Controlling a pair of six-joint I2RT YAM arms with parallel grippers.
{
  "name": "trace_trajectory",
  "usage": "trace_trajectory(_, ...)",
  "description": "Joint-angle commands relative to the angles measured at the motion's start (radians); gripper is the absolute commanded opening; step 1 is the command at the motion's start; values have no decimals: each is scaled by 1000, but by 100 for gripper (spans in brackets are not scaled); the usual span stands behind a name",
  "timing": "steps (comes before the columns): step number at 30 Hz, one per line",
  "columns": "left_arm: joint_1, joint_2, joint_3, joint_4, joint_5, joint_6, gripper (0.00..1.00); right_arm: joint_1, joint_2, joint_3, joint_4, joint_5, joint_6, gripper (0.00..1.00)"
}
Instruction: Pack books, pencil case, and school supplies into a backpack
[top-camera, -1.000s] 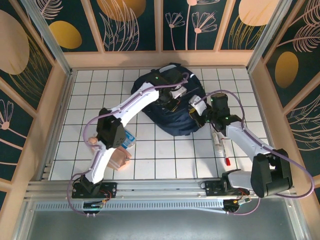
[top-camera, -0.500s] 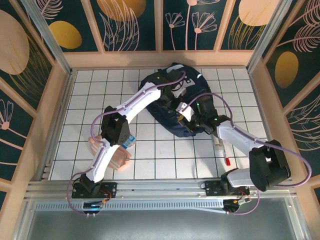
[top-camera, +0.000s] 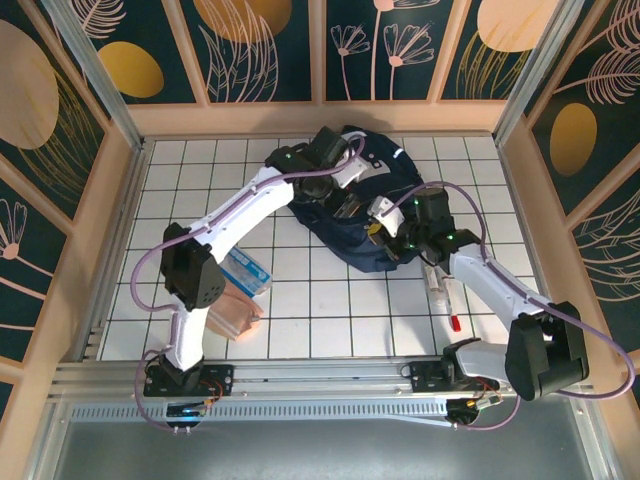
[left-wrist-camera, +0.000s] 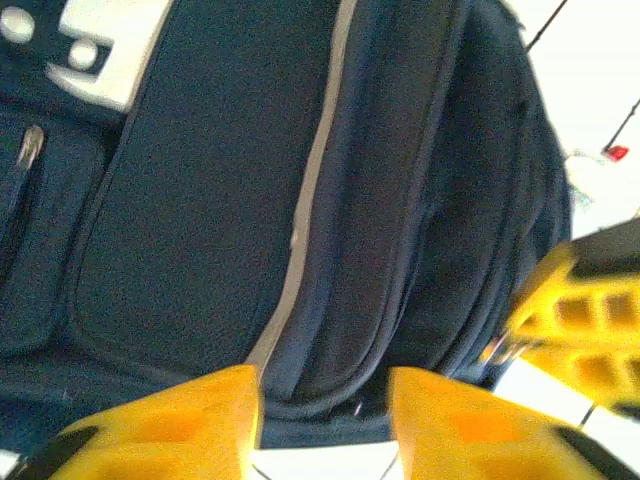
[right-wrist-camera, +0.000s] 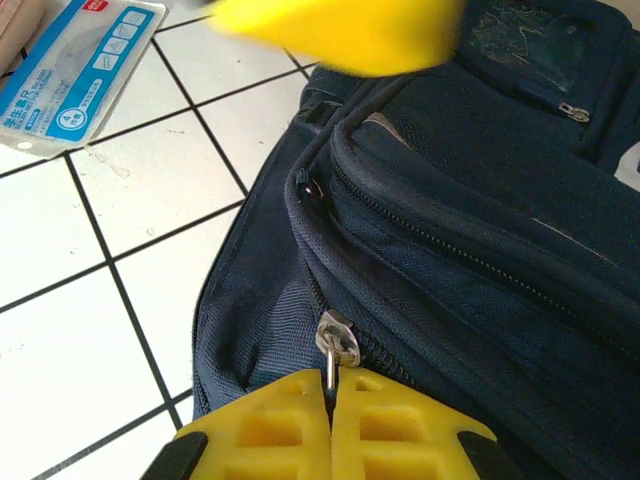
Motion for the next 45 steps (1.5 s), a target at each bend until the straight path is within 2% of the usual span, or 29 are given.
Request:
trace_trajectory(1, 13, -61, -151, 115, -104, 222, 66, -13, -48, 66, -22, -56, -39, 0)
trace_trajectory(4, 13, -186, -353, 310, -175, 299, 95, -18, -61, 79, -58, -57, -51, 0)
trace_trajectory(5, 14, -222, -428, 377, -191, 342, 98, -21, -65, 78, -65, -58, -52, 0)
trace_trajectory(8, 15, -317, -658, 575, -184, 542, 98, -25, -79, 80, -92, -55, -65, 0)
trace_trajectory(10, 17, -350, -744, 707, -204, 588, 97, -27, -86, 88, -112, -47, -71, 0)
trace_trajectory(13, 42, -289, -648, 657, -155, 573, 88, -29, -98, 89, -136, -46, -80, 0)
trace_trajectory(15, 52, -252, -593, 631, -147, 582, 86, -28, -105, 80, -144, -44, -84, 0)
trace_trajectory(19, 56, -264, -623, 693, -109, 669, 89, -31, -120, 67, -158, -39, -93, 0)
trace_trajectory(22, 56, -262, -644, 678, -26, 782, 91, -33, -133, 66, -168, -35, -101, 0)
trace_trajectory(24, 56, -237, -627, 681, -3, 795, 89, -33, -140, 64, -174, -38, -110, 0)
trace_trajectory(28, 53, -163, -529, 615, 22, 806, 75, -33, -144, 63, -181, -54, -119, 0)
trace_trajectory(30, 52, -140, -495, 596, 48, 818, 71, -33, -145, 66, -188, -64, -126, 0)
trace_trajectory(34, 52, -134, -502, 614, 102, 848, 63, -33, -149, 65, -192, -79, -137, 0)
trace_trajectory(40, 40, -139, -539, 601, 231, 905, 43, -33, -155, 47, -182, -76, -141, 0)
trace_trajectory(42, 16, -132, -522, 566, 258, 897, 31, -34, -155, 40, -174, -75, -141, 0)
trace_trajectory(44, -11, -123, -491, 519, 248, 891, 4, -34, -154, 37, -167, -69, -139, 0)
trace_trajectory(45, -15, -111, -465, 494, 232, 871, 0, -35, -151, 35, -162, -59, -133, 0)
